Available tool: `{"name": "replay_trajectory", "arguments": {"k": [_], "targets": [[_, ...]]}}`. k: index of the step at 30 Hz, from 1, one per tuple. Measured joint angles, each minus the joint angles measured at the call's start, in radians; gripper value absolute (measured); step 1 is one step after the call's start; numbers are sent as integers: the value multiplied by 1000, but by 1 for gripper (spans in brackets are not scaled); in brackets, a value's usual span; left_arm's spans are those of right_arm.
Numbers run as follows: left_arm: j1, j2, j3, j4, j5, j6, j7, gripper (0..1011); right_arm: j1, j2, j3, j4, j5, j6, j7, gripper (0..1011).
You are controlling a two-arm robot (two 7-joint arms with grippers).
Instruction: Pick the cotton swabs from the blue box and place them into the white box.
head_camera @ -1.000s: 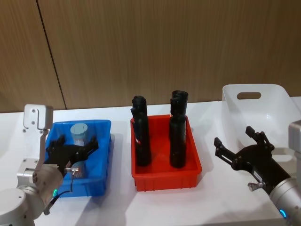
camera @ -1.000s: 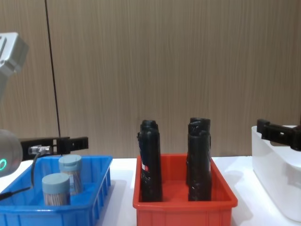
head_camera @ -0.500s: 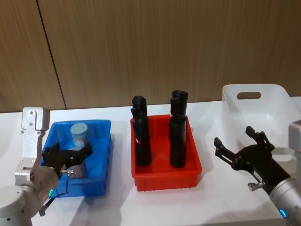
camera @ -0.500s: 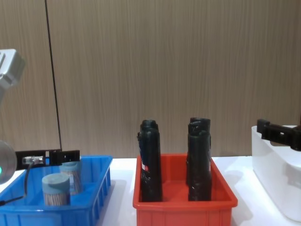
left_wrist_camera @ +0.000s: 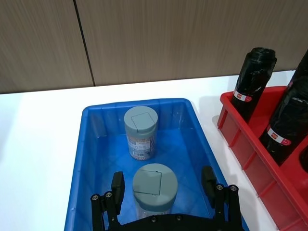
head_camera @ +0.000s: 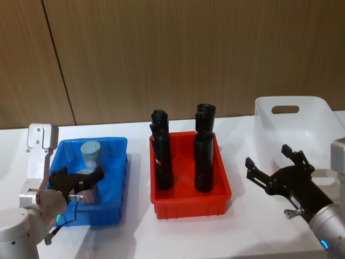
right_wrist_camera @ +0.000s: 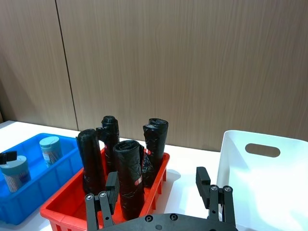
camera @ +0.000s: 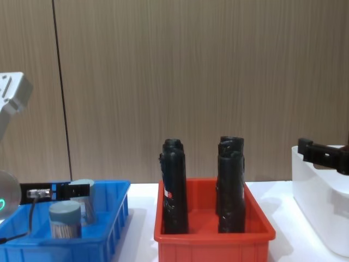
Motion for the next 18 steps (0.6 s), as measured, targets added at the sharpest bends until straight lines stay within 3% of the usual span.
{"name": "replay_trajectory", "arguments": {"k": [18], "targets": [[-47, -21, -3, 100, 32, -13, -50, 1004, 0, 0, 0, 0, 0, 0, 0, 1003]]}}
